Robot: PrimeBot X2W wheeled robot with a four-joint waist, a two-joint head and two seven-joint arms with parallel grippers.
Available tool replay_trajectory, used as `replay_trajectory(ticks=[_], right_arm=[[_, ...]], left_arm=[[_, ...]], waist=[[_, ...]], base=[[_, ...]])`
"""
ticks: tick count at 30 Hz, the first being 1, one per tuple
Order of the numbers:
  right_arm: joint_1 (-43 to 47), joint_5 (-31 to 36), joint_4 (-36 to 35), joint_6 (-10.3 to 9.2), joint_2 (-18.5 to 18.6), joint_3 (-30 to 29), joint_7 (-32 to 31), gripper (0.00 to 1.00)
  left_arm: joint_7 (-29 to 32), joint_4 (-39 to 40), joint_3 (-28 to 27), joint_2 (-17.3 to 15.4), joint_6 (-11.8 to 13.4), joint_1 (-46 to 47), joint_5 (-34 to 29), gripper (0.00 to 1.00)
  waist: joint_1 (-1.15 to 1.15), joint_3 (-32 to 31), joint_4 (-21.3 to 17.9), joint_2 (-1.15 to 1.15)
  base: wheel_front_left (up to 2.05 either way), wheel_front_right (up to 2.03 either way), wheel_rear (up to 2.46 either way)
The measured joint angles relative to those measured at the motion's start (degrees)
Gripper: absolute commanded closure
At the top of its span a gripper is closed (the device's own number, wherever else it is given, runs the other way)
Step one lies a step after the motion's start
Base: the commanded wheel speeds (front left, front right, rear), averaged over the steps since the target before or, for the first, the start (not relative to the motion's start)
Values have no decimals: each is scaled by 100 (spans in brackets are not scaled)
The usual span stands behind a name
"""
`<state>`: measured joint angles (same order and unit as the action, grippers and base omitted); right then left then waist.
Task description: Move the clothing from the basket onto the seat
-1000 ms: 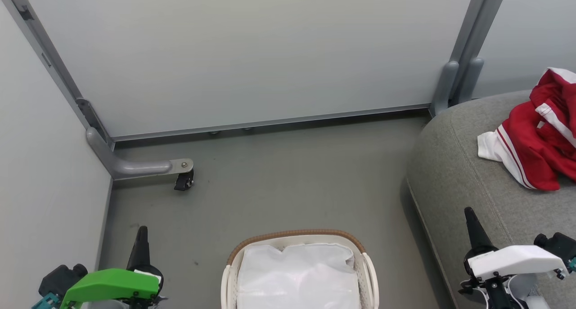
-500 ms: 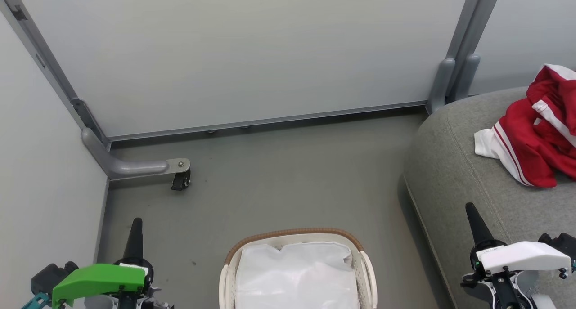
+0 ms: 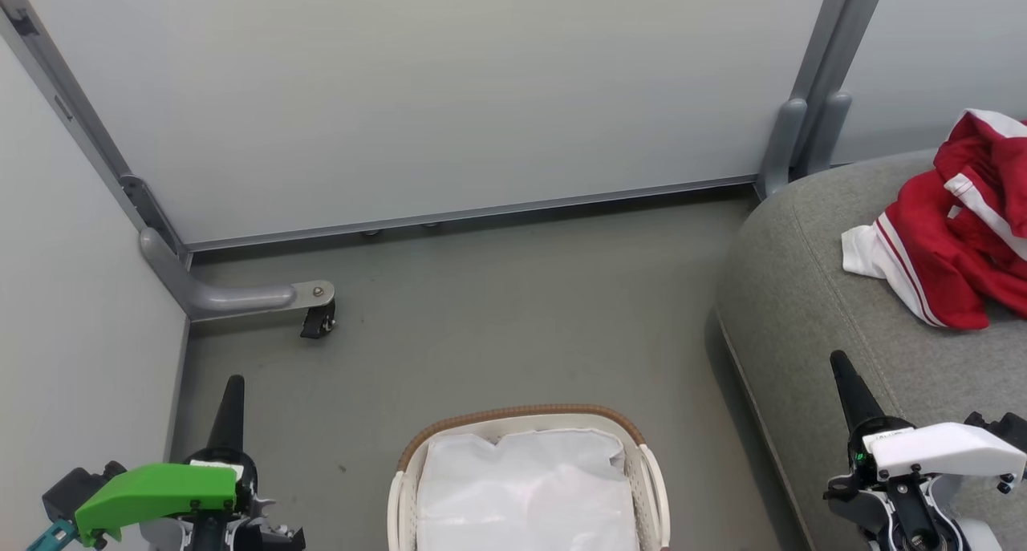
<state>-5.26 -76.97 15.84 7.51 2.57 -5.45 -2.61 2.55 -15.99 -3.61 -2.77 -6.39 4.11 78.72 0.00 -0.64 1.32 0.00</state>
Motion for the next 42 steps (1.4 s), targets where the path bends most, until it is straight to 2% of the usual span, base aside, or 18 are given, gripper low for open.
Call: replay_trajectory(ticks=[33, 42], right_arm=[[-65, -1458, -164, 0, 12, -99, -372, 100], [-70, -1535, -172, 0, 13, -105, -397, 100]], left_arm=[[392, 178, -278, 0, -91, 169, 1277, 100], [400, 194, -296, 0, -100, 181, 1357, 100]], waist=[[0, 77, -125, 0], [0, 82, -133, 0]], base=[[0, 0, 0], [0, 0, 0]])
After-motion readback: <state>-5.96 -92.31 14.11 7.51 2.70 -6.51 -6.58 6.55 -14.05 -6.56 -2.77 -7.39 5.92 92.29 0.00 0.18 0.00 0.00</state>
